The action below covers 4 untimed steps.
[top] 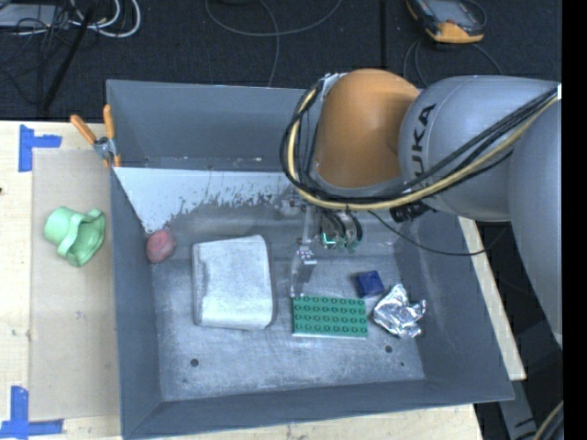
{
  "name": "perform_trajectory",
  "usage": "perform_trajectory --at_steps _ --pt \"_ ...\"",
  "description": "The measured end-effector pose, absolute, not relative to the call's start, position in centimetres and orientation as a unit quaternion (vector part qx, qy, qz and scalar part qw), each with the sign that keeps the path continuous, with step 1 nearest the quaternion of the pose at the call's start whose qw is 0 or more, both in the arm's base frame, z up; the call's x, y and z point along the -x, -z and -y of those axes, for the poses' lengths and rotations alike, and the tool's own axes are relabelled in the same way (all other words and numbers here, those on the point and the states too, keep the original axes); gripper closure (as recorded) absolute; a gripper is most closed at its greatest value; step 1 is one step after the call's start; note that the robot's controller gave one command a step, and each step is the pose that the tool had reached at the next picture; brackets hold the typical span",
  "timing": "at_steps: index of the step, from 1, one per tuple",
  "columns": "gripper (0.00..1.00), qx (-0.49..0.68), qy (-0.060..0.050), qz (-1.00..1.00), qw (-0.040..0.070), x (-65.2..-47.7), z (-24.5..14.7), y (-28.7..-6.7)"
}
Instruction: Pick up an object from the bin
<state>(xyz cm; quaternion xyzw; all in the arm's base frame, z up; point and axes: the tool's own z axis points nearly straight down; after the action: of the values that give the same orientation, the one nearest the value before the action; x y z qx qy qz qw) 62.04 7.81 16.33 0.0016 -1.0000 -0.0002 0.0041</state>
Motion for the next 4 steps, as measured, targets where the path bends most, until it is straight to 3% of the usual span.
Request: perform_trajectory --at_steps 1,2,3,4 --pt "0.0 -0.033 0.0 0.999 -0.003 -56.6 -3.3 -7.0" --pt "1.0 -0.032 0.001 0.999 -0.004 -56.9 -3.5 -7.5" --pt "1.0 -0.066 0.0 0.998 -0.004 -55.6 -3.7 -21.1" --pt "1.0 -0.214 0.001 0.977 0.003 -54.2 -2.7 -12.3"
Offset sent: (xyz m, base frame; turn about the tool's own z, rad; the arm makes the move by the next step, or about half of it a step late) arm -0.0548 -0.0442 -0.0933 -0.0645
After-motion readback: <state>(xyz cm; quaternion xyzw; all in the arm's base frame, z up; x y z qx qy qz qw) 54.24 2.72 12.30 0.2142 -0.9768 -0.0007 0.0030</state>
